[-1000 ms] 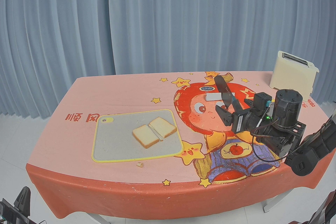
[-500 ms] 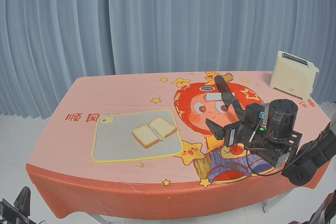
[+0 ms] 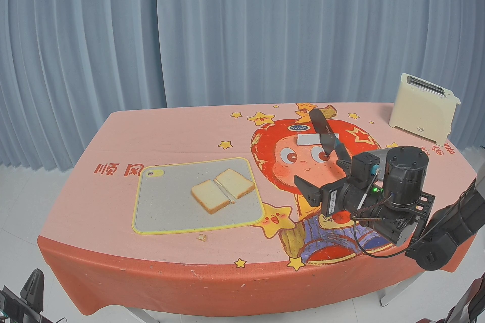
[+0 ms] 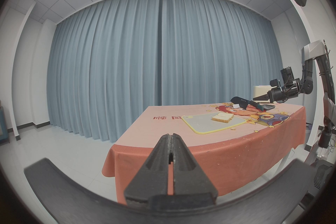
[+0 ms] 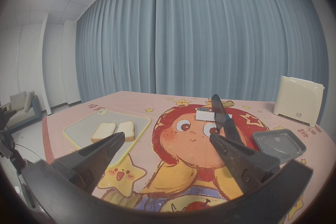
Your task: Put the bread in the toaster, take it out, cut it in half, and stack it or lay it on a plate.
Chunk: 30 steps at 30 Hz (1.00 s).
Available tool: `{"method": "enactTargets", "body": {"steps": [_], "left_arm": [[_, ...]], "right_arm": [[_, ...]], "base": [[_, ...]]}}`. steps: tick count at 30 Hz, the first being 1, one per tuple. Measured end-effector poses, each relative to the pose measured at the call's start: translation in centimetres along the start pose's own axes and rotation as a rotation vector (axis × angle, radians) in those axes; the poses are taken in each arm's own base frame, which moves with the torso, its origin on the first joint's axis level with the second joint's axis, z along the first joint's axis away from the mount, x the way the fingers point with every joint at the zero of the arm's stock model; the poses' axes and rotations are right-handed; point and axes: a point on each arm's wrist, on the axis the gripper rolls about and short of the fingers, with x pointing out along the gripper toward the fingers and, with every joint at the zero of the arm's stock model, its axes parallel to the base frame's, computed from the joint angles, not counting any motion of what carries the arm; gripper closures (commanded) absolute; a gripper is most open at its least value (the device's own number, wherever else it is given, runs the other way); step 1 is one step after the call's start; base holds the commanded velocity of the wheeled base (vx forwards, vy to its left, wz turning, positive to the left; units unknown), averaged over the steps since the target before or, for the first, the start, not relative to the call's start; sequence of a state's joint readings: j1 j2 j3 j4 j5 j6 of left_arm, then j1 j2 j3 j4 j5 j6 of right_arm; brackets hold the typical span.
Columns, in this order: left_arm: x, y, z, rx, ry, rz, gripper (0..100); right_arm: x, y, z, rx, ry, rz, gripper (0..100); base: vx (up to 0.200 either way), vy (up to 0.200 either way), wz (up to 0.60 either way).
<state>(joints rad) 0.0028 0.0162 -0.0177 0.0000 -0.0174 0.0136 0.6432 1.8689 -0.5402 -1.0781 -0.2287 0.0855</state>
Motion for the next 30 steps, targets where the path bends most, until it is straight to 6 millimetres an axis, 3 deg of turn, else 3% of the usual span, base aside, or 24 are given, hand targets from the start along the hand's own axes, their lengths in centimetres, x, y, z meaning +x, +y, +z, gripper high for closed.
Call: {"method": "enactTargets", "body": {"steps": [18, 30], "left_arm": [[0.0, 0.0, 0.0, 0.000, 0.000, 0.000, 100], [0.0, 0.0, 0.0, 0.000, 0.000, 0.001, 100]], "right_arm": [[-0.4, 0.2, 0.3, -0.001, -0.004, 0.018, 0], [1.1, 0.3, 0.0, 0.004, 0.001, 0.014, 0]], "base": [[0.000, 0.000, 0.00], [0.000, 0.000, 0.00]]}}
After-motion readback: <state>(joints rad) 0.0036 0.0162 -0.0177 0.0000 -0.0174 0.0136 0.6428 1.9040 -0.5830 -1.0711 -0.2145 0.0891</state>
